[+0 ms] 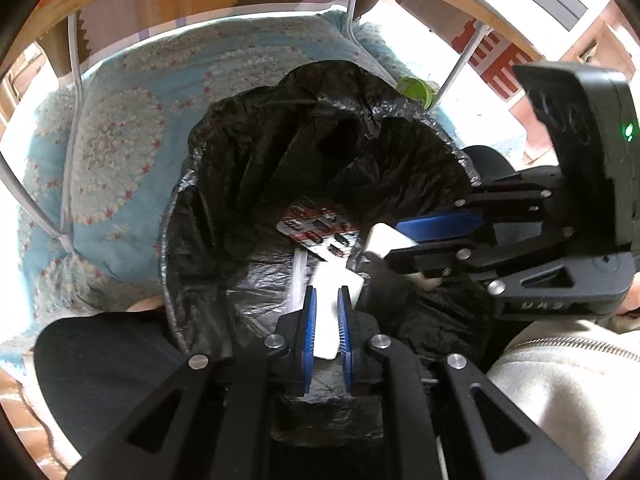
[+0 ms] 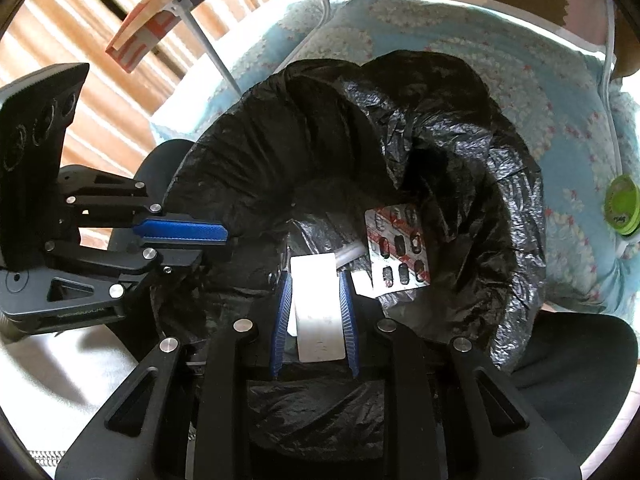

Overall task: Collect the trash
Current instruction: 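Open both grippers to drop the marker and card into the bin, then raise both open tools back over the mat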

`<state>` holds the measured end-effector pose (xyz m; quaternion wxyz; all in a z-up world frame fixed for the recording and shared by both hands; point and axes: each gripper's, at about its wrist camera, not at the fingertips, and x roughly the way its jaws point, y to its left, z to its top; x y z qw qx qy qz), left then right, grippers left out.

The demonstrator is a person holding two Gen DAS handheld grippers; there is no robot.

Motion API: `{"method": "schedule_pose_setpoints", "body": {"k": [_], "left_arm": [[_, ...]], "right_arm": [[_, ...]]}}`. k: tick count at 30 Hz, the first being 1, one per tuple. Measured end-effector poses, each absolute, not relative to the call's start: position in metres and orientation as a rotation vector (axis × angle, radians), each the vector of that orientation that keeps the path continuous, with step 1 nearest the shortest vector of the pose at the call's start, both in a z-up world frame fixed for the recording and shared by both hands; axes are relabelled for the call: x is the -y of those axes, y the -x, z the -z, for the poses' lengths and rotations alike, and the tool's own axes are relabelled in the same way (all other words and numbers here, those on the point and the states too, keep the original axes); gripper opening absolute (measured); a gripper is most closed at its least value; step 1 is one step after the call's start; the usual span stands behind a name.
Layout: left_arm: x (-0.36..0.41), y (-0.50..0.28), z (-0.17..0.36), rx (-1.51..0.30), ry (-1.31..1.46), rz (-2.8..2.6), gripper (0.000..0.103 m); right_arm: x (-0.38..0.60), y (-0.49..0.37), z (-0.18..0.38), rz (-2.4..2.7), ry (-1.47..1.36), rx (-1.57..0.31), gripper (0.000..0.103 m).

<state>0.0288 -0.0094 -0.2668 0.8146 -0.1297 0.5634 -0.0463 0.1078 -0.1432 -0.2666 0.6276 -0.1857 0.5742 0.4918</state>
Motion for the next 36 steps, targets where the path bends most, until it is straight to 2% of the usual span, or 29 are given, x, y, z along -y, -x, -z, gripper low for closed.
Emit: {"method": "schedule_pose_setpoints", "body": {"k": [6, 9, 11, 12, 28, 36], "left_arm": [[0.009, -0.028, 0.257, -1.172, 0.306, 0.112, 0.012], [0.009, -0.027, 0.249, -1.151, 0.311, 0.113, 0.026], [0.011, -0.026, 0.241, -1.125, 0.292, 0.115, 0.040], [0.011, -0.026, 0.237, -1.115, 0.282, 0.118, 0.041], [0.001, -0.046, 0.143, -0.910, 0.149, 0.134, 0.041], [-0.016, -0.066, 0.118, -0.844, 0.129, 0.097, 0.041]], "right_arm": [[0.147, -0.111, 0.263, -1.123, 0.397, -1.313, 0.033], [0.151, -0.114, 0.258, -1.115, 0.380, -1.300, 0.033], [0.154, -0.117, 0.253, -1.110, 0.362, -1.290, 0.033], [0.156, -0.118, 0.250, -1.108, 0.355, -1.287, 0.033], [0.159, -0.138, 0.161, -1.134, 0.322, -1.049, 0.033], [0.150, -0.158, 0.131, -1.127, 0.304, -0.966, 0.033]]}}
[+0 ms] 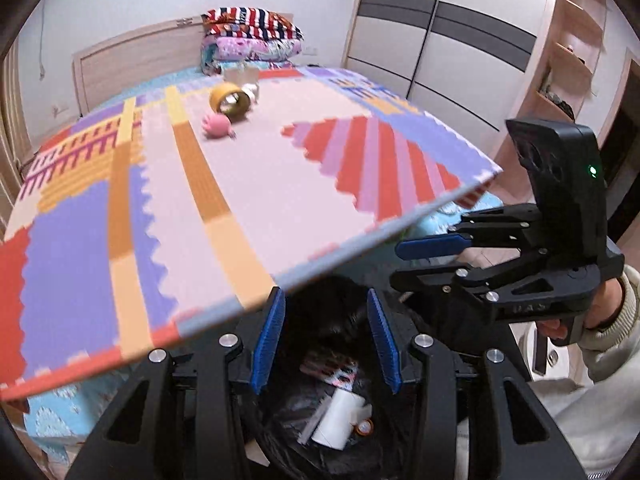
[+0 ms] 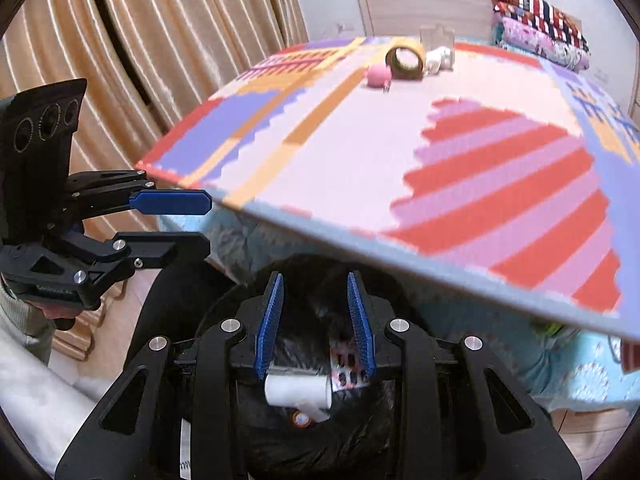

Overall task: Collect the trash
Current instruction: 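Raise both open tools back over the mat, then grasp the pink pig toy with the left gripper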

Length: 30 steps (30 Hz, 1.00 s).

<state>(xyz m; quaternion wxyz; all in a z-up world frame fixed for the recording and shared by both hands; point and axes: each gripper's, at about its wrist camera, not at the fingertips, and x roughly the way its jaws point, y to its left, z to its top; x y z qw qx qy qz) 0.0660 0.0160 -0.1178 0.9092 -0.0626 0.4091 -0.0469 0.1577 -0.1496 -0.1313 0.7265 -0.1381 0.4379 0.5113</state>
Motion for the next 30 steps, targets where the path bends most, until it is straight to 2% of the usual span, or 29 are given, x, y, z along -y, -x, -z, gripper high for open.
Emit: {"method": "schedule_pose_setpoints", "body": {"k": [16, 23, 30], "left_arm": [[-0.071, -0.131, 0.088, -0.761, 0.237, 0.035, 0.041], [-0.101, -0.163, 0.093, -0.750, 0.333, 0.046, 0.041], [-0.125, -0.193, 0.098, -0.748, 0.374, 0.010, 0.041]], "right_arm": [[0.116, -0.208, 0.100, -1.072, 0.263, -0.867, 0.034], [0.091, -0.241, 0.087, -1.018, 0.278, -0.819, 0.034], [0.071, -0.278, 0.088, -0.995, 0.251, -0.849, 0.034]]}}
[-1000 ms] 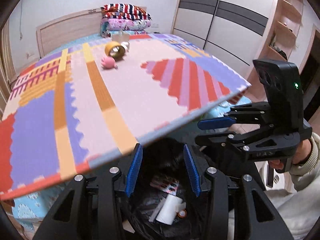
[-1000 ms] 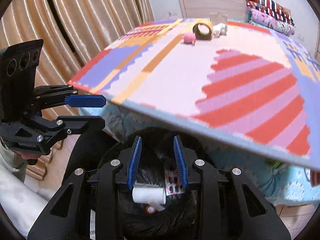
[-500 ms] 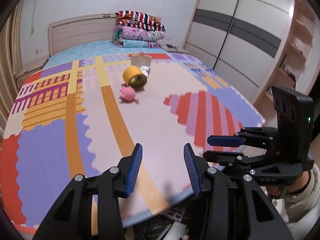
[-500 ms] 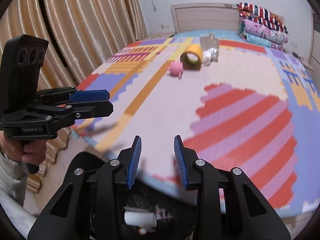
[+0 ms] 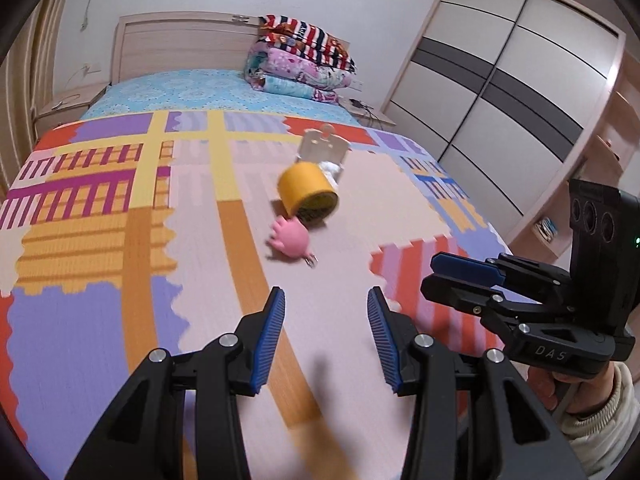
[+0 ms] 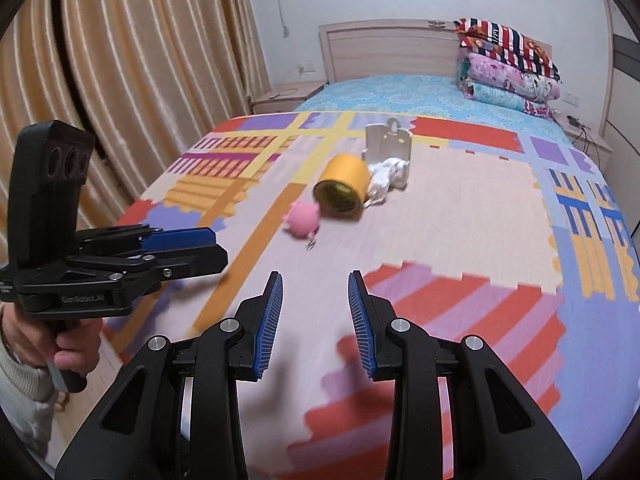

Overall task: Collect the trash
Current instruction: 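Grasp the pink pig toy with the left gripper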

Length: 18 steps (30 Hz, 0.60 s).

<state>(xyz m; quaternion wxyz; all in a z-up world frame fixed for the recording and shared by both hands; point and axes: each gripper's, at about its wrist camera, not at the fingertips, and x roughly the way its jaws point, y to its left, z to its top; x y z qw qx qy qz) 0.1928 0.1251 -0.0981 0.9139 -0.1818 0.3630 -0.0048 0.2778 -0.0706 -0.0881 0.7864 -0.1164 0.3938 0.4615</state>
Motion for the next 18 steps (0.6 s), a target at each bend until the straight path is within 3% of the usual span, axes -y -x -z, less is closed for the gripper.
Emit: {"method": "schedule_pose_setpoints", "body": {"k": [18], "left_arm": [[-0.150, -0.245, 0.124, -0.791, 0.463, -0.004, 0.041]], "right_arm": [[0.013, -0.338, 0.091, -0.953, 0.157, -0.940, 0.037]]}}
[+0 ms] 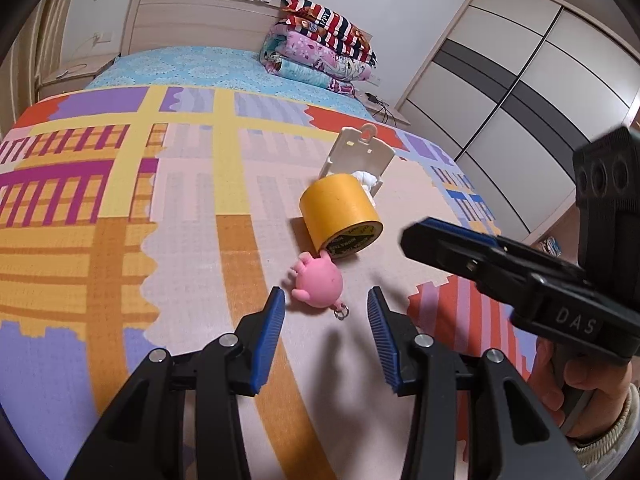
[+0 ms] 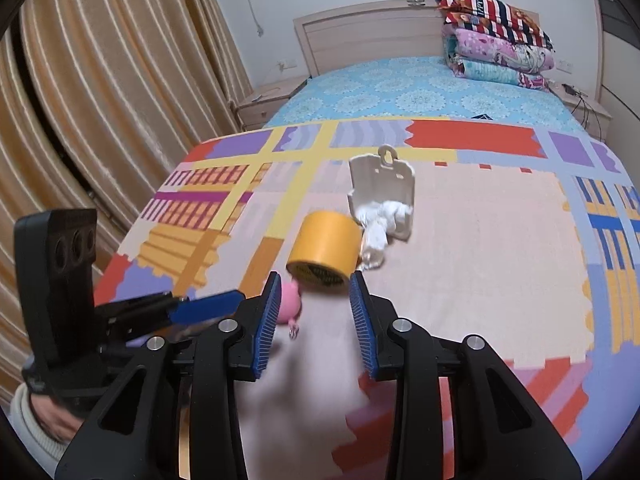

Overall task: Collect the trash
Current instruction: 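Grasp the pink pig toy with the left gripper, then grasp the yellow tape roll with the right gripper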

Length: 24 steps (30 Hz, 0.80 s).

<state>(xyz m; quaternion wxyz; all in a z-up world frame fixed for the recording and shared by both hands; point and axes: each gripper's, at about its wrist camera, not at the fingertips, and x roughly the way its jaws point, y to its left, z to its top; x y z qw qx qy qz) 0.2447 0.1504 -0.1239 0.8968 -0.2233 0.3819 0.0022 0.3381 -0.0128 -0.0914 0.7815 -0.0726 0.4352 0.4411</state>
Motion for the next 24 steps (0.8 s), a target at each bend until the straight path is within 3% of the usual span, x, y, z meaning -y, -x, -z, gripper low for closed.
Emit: {"method": "schedule_pose_setpoints", "body": {"k": [6, 8, 13, 24], "left_arm": [[-0.155, -0.255, 0.133, -0.819, 0.471, -0.004, 0.041], [-0.157, -0.256, 0.134, -0.813, 0.490, -0.001, 0.040], [-0.157, -0.259, 0.135, -0.814, 0.481, -0.009, 0.028], [-0.145, -0.241, 0.125, -0.785, 0.436, -0.036, 0.026]], "right_arm": [[-0.012, -0.350, 0.102, -0.935, 0.220, -0.977, 0.040], [-0.018, -0.354, 0.108, -0.919, 0.255, -0.988, 0.049], [-0.021, -0.362, 0.115, -0.928, 0.208, -1.030, 0.050], [-0.017, -0.351, 0.105, -0.958, 0.205, -0.992, 0.047]]}}
